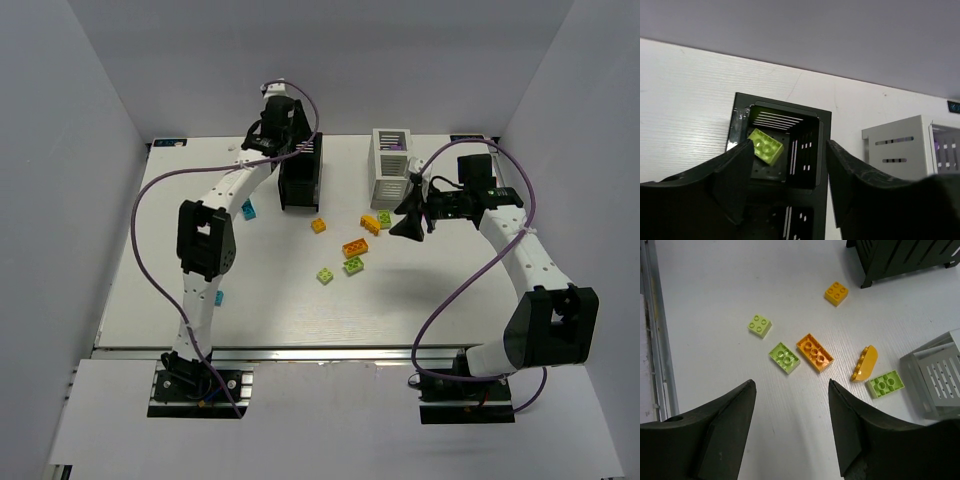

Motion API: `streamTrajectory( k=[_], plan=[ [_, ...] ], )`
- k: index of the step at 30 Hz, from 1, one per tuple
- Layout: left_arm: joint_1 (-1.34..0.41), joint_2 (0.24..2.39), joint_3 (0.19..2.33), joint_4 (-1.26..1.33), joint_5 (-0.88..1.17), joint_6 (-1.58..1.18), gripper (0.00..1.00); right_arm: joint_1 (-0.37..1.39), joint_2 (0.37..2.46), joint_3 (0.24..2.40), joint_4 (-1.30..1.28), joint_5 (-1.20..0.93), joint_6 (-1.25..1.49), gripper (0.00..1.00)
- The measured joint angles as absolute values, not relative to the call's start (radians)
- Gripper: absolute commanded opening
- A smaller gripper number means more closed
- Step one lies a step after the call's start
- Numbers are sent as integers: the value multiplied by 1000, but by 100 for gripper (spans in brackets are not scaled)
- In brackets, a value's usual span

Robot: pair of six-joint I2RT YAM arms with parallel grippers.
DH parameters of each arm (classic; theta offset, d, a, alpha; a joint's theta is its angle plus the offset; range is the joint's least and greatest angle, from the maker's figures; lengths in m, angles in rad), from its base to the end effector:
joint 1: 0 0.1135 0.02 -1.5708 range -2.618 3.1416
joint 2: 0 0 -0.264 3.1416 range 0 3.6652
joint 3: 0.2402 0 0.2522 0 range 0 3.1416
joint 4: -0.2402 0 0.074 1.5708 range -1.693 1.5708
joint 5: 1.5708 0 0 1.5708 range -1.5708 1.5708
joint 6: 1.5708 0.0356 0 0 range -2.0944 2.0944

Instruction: Sort the legos into containers by color

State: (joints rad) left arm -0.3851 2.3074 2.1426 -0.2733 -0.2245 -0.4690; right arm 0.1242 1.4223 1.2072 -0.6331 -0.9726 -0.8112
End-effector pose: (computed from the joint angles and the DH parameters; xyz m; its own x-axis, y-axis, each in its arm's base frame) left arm 0.5102 -0.1982 0.2819 -0.4318 -0.3005 -0.8505 -0.0177 0.9455 -0.3251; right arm 0.2893 0.0658 0.3104 -0.0688 -0.4201 -0.9049 -0.9612 0.2708 -0.0527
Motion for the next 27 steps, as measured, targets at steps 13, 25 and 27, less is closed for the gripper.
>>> streamTrajectory(
  k=[13,25,27],
  plan=[
    [-381,1387,1211,-171,-138,-589,63,252,1477,1208,-519,-572,-441,62],
    [-381,698,573,-296,-132,-799,74,430,1713,1287,-569,-289,-224,89],
    [-381,614,516,-323,-140,-842,74,459,1713,1286,-574,-286,-223,89]
  ],
)
